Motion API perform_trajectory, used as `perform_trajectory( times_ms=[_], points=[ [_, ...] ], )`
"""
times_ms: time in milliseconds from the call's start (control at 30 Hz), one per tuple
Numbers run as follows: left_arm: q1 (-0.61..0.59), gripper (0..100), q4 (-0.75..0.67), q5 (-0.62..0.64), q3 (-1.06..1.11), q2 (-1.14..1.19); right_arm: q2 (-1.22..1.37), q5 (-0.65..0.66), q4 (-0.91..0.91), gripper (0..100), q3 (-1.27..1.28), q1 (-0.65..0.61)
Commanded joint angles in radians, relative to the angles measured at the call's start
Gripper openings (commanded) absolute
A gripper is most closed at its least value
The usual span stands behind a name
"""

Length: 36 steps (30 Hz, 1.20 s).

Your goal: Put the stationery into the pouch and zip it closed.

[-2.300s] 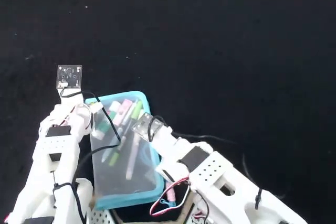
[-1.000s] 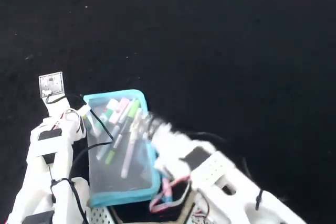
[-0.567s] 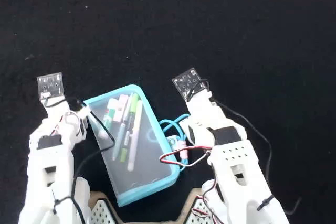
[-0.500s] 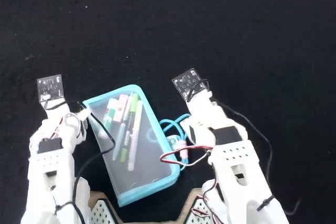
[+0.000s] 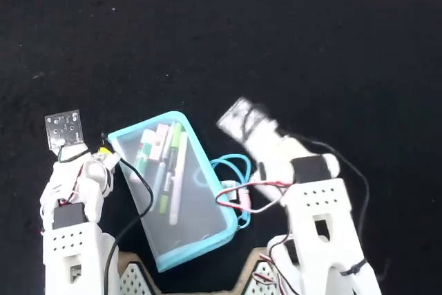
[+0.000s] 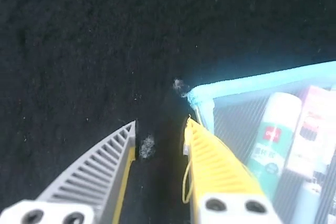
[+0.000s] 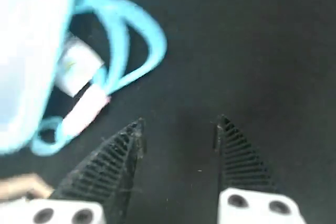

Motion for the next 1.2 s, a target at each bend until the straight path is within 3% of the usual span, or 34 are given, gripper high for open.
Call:
perform_trajectory(
  times_ms=[0,100,167,333,567,767,900,1067,1167],
  points=[
    [0.005,16,0.017,0.003,-0.030,-0.012,-0.004,-0.138,0.048,21.2,-0.024,-0.138],
    [0.005,16,0.012,0.003,-0.027,-0.014,-0.002,-0.393,-0.061,21.2,0.067,-0.189],
    [0.005,16,0.012,0.003,-0.024,-0.021,-0.002,-0.468,-0.141,21.1,0.143,-0.219],
    [0.005,16,0.012,0.003,-0.024,-0.023,-0.002,-0.468,-0.212,21.1,0.254,-0.308],
    [0.005,16,0.012,0.003,-0.022,-0.023,0.001,-0.468,-0.276,21.1,0.305,-0.311],
    [0.005,16,0.012,0.003,-0.022,-0.023,0.142,-0.468,-0.313,12.8,0.271,-0.307],
    [0.001,16,0.012,0.003,-0.022,-0.023,0.249,-0.459,-0.313,1.5,0.125,-0.209],
    [0.001,16,0.012,0.003,-0.022,-0.023,0.266,-0.466,-0.256,1.3,-0.097,0.015],
    [0.001,16,0.012,0.003,-0.022,-0.023,0.266,-0.468,-0.239,4.1,-0.114,0.071]
  ],
)
